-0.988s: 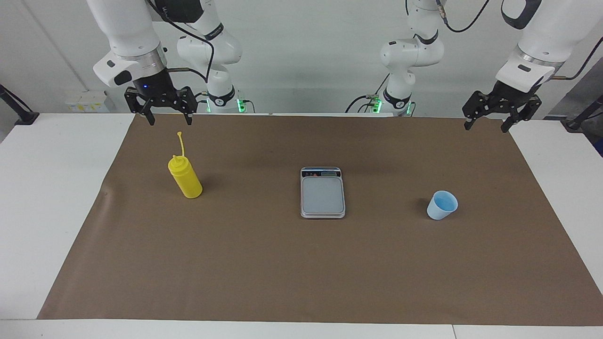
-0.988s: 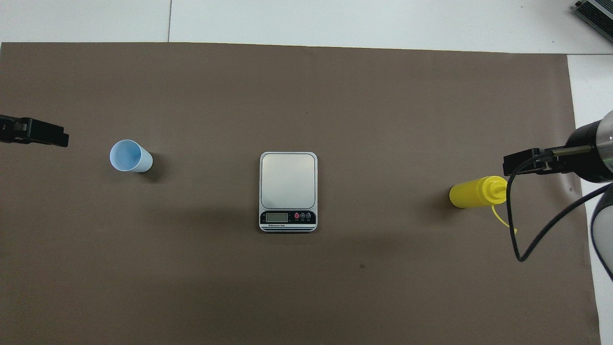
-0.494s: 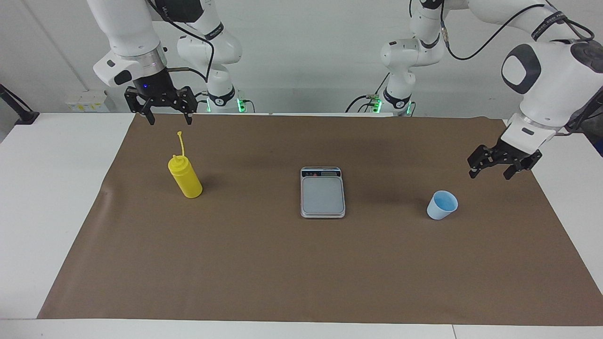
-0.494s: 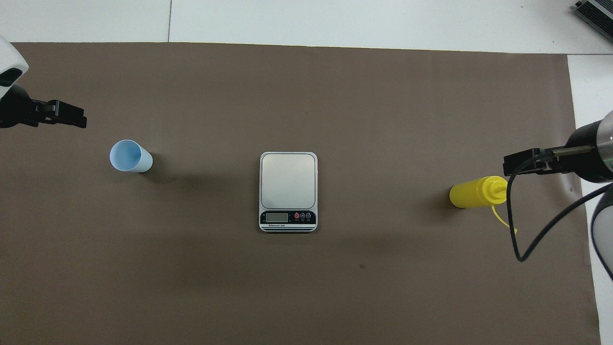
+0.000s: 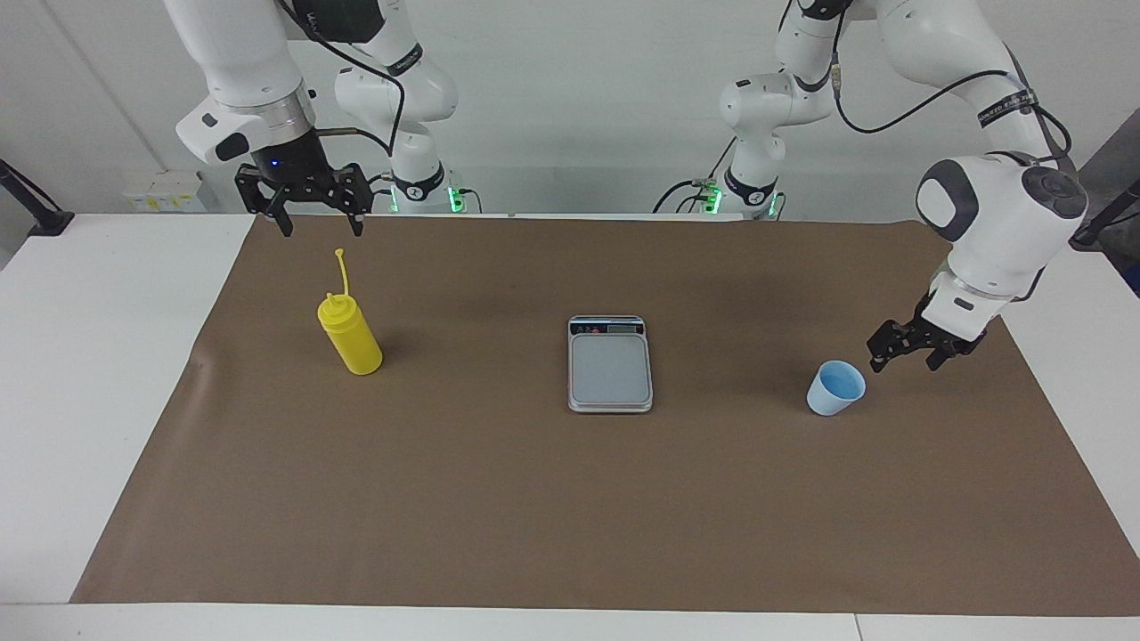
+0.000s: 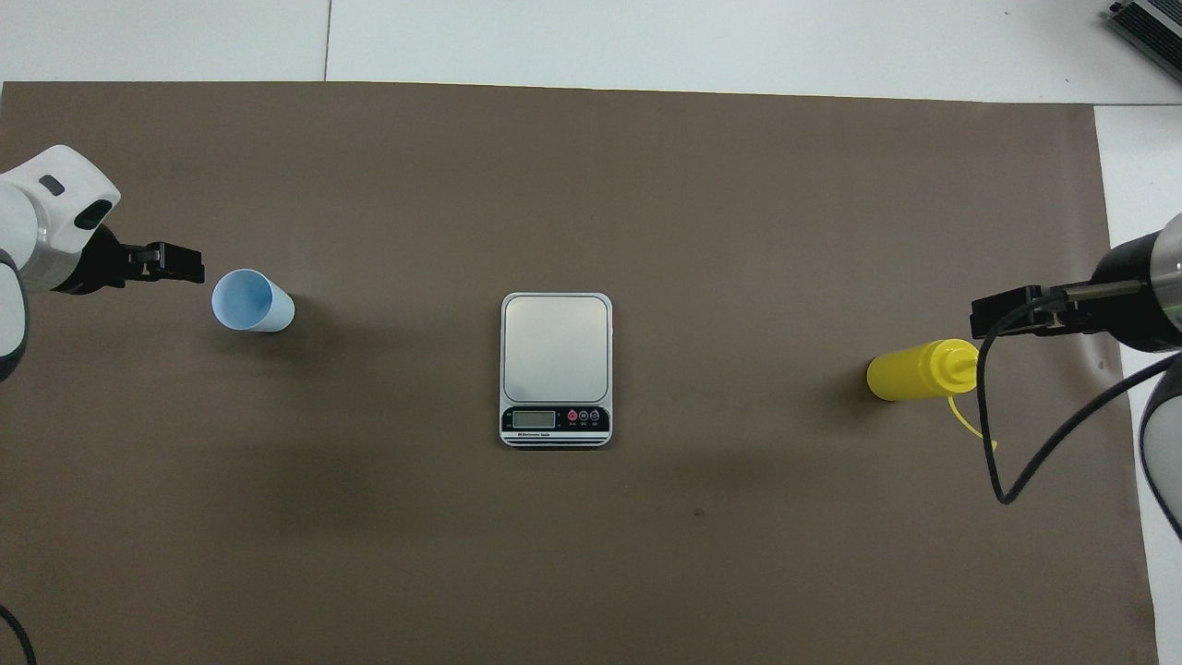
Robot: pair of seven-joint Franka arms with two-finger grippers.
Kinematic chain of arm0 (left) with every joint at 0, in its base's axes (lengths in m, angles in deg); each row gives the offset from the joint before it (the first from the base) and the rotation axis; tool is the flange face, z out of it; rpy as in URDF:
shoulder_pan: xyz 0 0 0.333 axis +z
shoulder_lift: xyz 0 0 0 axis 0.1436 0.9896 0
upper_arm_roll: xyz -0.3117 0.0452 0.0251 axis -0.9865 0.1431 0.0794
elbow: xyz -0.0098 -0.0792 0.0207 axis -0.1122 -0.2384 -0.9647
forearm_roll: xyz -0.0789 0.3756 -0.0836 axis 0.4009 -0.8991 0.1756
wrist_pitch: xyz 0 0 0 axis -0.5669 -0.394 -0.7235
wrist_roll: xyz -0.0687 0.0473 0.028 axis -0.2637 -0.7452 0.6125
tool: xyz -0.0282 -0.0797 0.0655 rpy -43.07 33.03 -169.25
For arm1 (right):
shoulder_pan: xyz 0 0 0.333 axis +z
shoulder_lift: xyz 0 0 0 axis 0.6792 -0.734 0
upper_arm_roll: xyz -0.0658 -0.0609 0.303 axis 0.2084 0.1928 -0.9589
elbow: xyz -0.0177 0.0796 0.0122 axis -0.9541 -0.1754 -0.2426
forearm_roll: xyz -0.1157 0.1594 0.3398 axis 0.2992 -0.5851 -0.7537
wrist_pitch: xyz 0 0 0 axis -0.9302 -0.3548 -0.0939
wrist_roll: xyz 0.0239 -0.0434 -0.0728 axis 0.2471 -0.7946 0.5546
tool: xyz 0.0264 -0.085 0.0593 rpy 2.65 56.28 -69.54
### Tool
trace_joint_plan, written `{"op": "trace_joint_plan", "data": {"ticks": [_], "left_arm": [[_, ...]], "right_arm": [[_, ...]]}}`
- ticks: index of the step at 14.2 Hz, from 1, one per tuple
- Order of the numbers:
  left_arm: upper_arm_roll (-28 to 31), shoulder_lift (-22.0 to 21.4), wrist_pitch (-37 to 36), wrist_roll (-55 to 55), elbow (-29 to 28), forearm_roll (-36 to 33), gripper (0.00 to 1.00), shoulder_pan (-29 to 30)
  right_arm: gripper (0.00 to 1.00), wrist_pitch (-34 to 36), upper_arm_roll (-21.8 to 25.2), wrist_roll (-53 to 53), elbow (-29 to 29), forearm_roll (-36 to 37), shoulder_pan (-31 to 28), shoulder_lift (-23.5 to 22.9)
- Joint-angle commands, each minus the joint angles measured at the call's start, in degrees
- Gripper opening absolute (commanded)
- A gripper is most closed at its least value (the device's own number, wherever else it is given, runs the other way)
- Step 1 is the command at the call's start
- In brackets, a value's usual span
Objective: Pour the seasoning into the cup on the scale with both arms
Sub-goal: 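Reach the left gripper to the light-blue cup and grasp it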
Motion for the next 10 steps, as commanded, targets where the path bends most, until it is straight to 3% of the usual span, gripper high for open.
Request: {"op": "trace_joint_plan", "data": {"ticks": [1,10], "left_arm": [[-0.1,-1.4,2.4,-2.3,-3.2,0.9,1.00,-0.1],[-0.2,2.5,6.4,-8.1,-7.0,0.9,1.00,-1.0]], "right_arm": [[1.00,0.6,-0.2,0.5,0.7,-0.1,-0.6,0.9],[1.00,0.6,-0.2,0.5,0.7,-0.1,-0.6,0.9]]}}
